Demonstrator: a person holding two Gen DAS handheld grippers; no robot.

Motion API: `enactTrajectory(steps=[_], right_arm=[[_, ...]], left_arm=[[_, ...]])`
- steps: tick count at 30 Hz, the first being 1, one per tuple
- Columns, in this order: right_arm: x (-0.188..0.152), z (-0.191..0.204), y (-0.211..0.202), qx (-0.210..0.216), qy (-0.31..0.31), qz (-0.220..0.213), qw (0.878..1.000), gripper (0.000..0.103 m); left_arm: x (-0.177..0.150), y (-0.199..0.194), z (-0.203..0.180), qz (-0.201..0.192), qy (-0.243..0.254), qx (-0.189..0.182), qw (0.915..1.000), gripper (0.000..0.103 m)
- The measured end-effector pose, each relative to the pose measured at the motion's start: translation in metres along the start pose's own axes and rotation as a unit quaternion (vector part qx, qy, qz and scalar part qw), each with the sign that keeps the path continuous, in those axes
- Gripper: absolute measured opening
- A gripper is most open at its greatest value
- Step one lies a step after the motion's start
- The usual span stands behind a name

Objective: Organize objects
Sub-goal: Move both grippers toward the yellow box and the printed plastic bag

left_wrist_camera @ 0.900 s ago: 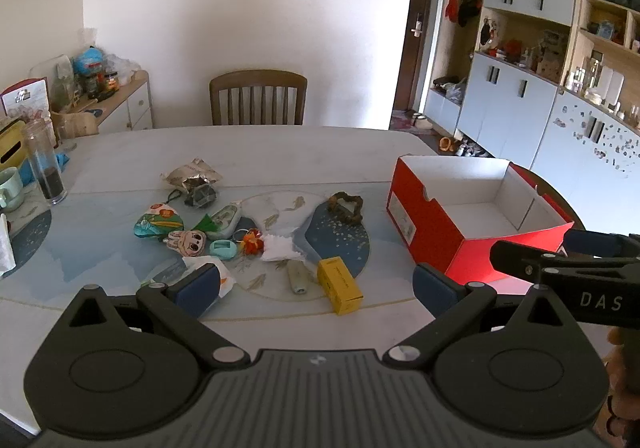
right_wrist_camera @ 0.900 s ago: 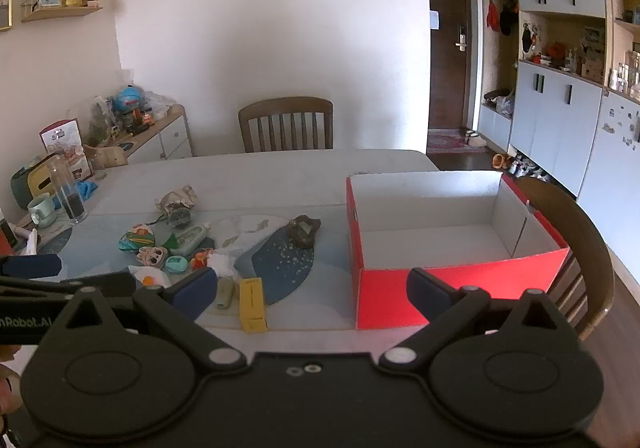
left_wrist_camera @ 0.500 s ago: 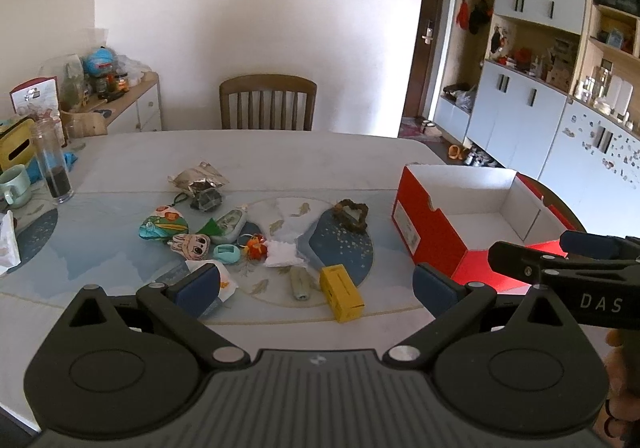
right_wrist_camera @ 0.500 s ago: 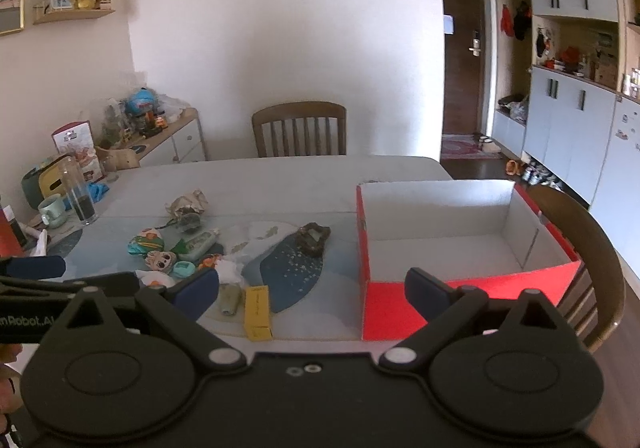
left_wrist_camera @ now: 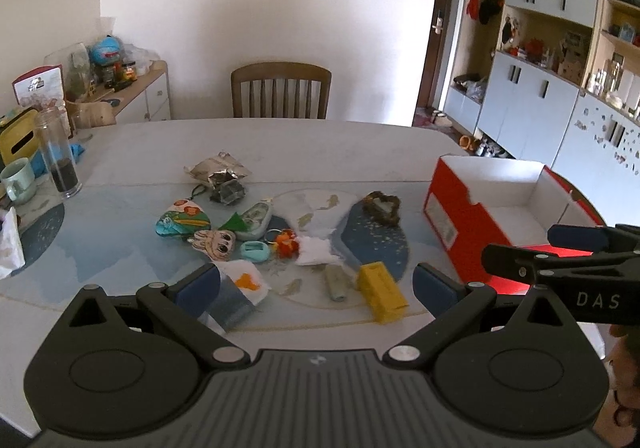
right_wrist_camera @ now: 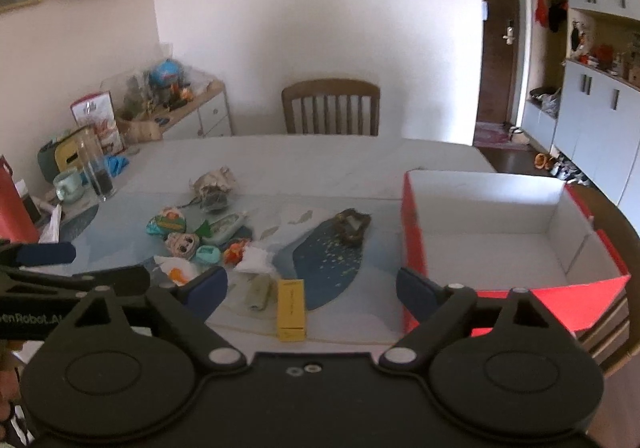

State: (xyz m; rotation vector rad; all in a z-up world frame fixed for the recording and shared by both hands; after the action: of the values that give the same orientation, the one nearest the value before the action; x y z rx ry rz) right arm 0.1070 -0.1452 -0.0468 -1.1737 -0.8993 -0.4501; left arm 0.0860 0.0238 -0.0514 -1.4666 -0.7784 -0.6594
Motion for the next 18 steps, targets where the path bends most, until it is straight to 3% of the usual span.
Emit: enactTrajectory(steps=[8, 18], right_arm=[[-0.007, 0.022, 0.05, -0.002, -0.014, 0.051, 0.999, 0.083], [-0.025, 0.022, 0.106, -0.027, 0.003, 0.111, 0.993, 0.076]], left_arm=[[-0.002, 0.051, 0.043, 0.027, 0.038, -0.001, 0.9989, 0.103], [-0.015, 0.107, 0.077, 0.058, 0.1, -0.002, 0.9933, 0.103]])
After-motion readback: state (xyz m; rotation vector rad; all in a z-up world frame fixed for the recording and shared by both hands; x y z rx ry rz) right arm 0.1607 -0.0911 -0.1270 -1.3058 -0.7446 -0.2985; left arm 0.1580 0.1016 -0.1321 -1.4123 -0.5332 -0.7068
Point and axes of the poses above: each gripper's, at about its wrist camera, not at the fingertips, and y roughly the way its jaws point, z to its left, x to its top, the point moved 6 cm from there along y, roughly the way its jaws point, and after that the axes turned 1 degree about x, right-handed, at the moved point
